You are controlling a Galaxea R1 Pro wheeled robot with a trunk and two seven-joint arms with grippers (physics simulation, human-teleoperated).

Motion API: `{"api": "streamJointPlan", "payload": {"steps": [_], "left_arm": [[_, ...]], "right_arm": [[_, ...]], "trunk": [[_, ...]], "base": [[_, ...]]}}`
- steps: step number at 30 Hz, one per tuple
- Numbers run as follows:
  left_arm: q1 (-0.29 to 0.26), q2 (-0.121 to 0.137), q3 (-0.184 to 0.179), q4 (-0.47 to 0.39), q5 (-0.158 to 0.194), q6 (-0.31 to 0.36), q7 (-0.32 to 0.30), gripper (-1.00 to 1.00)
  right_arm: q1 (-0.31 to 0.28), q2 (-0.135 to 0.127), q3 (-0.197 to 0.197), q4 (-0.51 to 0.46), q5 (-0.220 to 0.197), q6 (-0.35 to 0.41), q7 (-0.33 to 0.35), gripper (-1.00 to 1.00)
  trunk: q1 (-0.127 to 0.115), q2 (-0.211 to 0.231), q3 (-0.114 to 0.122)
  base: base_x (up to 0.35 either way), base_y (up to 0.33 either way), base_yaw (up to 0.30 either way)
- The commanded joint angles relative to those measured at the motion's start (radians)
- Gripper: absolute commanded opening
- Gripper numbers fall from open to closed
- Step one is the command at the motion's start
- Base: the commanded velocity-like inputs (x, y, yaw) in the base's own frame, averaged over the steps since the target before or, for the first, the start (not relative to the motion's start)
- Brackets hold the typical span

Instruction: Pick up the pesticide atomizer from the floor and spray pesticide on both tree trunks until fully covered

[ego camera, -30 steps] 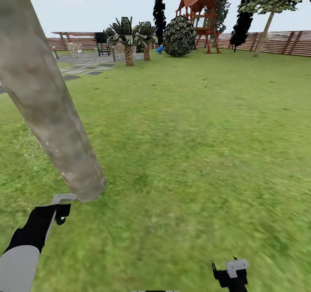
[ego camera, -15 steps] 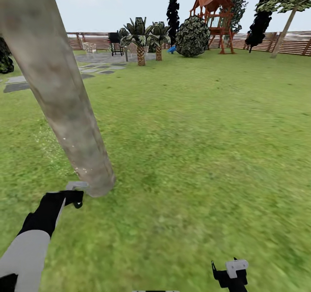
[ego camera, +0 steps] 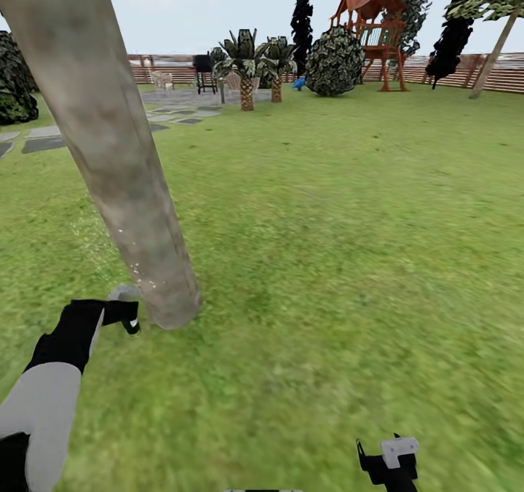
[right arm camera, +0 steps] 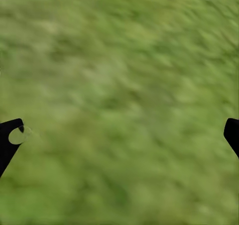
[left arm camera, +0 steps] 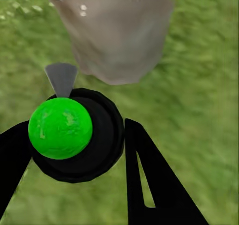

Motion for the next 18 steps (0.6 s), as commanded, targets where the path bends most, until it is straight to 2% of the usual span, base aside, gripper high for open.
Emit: {"api": "streamJointPlan", "payload": {"steps": [1,2,3,5,6,7,8,10,12,15,17,18], "left_arm": [[-0.013,0.014,0.002,0.000,0.000,0.004,-0.001,-1.00],[-0.017,0.030,0.000,0.001,0.000,0.006,0.000,-1.00],[-0.015,0.035,-0.002,0.001,0.000,0.007,-0.001,-1.00],[-0.014,0.029,-0.007,0.001,-0.002,0.006,-0.001,-1.00],[-0.013,0.027,-0.029,0.002,-0.001,0.006,-0.002,-1.00],[-0.014,0.023,-0.072,0.003,0.000,0.007,-0.011,-1.00],[-0.017,0.018,-0.100,0.002,0.001,0.009,-0.030,-1.00],[-0.024,0.004,-0.124,0.000,0.000,0.018,-0.070,-1.00],[-0.027,0.001,-0.132,-0.001,0.000,0.022,-0.084,-1.00],[-0.053,0.020,-0.124,-0.001,-0.002,0.024,-0.089,-1.00],[-0.061,0.067,-0.120,0.001,-0.001,0.024,-0.089,-1.00],[-0.060,0.074,-0.119,0.001,-0.001,0.024,-0.090,-1.00]], "right_arm": [[0.000,0.000,0.000,0.000,0.000,0.000,0.000,1.00],[0.000,0.000,0.000,0.000,0.000,0.000,0.000,1.00],[0.000,0.000,0.000,0.000,0.000,0.000,0.000,1.00],[0.000,0.000,0.000,0.000,0.000,0.000,0.000,1.00],[0.000,0.000,0.000,0.000,0.000,0.000,0.000,1.00],[0.000,0.000,0.000,0.000,0.000,0.000,0.000,1.00],[0.000,0.000,0.000,0.000,0.000,0.000,0.000,1.00],[0.000,0.000,0.000,0.000,0.000,0.000,0.000,1.00],[0.000,0.000,0.000,0.000,0.000,0.000,0.000,1.00],[0.000,0.000,0.000,0.000,0.000,0.000,0.000,1.00],[0.000,0.000,0.000,0.000,0.001,0.000,0.000,1.00],[0.000,0.000,0.000,0.000,0.001,0.000,0.000,1.00]], "trunk": [[0.000,0.000,0.000],[0.000,0.000,0.000],[0.000,0.000,0.000],[0.000,0.000,0.000],[0.000,0.000,0.000],[0.000,0.000,0.000],[0.000,0.000,0.000],[0.000,0.000,0.000],[0.000,0.000,0.000],[0.000,0.000,0.000],[0.000,0.000,0.000],[0.000,0.000,0.000]], "base": [[0.000,0.000,0.004],[0.000,0.000,0.001],[0.000,0.000,0.000],[0.000,0.000,0.000],[0.000,0.000,0.000],[0.000,0.000,0.000],[0.000,0.000,0.000],[0.000,0.000,0.000],[0.000,0.000,0.000],[0.000,0.000,0.000],[0.000,0.000,0.000],[0.000,0.000,0.000]]}}
